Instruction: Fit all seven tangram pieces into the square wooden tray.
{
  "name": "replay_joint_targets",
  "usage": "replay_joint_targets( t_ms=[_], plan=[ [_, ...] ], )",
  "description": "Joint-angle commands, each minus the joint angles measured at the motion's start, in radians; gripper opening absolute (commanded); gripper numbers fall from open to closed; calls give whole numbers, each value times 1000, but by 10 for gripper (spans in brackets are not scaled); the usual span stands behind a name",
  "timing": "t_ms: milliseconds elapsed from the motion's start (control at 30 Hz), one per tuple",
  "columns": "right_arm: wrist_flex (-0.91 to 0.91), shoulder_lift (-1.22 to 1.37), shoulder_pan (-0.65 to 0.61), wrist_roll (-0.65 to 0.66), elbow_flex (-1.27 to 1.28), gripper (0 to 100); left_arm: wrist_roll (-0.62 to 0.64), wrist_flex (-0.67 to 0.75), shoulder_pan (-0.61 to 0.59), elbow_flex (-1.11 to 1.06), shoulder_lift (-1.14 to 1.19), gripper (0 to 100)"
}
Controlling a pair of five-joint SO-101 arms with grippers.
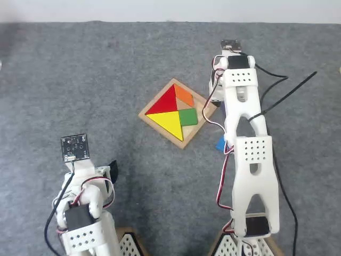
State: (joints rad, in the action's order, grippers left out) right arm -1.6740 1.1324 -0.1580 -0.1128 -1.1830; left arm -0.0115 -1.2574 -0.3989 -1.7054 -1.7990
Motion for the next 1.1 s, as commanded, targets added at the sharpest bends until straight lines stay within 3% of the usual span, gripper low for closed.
replay_joint_targets(
  t_ms=[0,300,500,833,1067],
  plan=[
    [22,18,7,-9,-57,292,8,-5,-5,22,-20,271],
    [48,44,7,-14,-58,284,8,-5,-5,22,-20,271],
    [50,44,8,-9,-58,117,8,-5,-5,22,-20,271],
    [30,13,7,-6,-60,116,8,-5,-5,22,-20,271],
    [-54,-127,-22,163,-58,112,8,-5,-5,22,-20,271]
  ],
)
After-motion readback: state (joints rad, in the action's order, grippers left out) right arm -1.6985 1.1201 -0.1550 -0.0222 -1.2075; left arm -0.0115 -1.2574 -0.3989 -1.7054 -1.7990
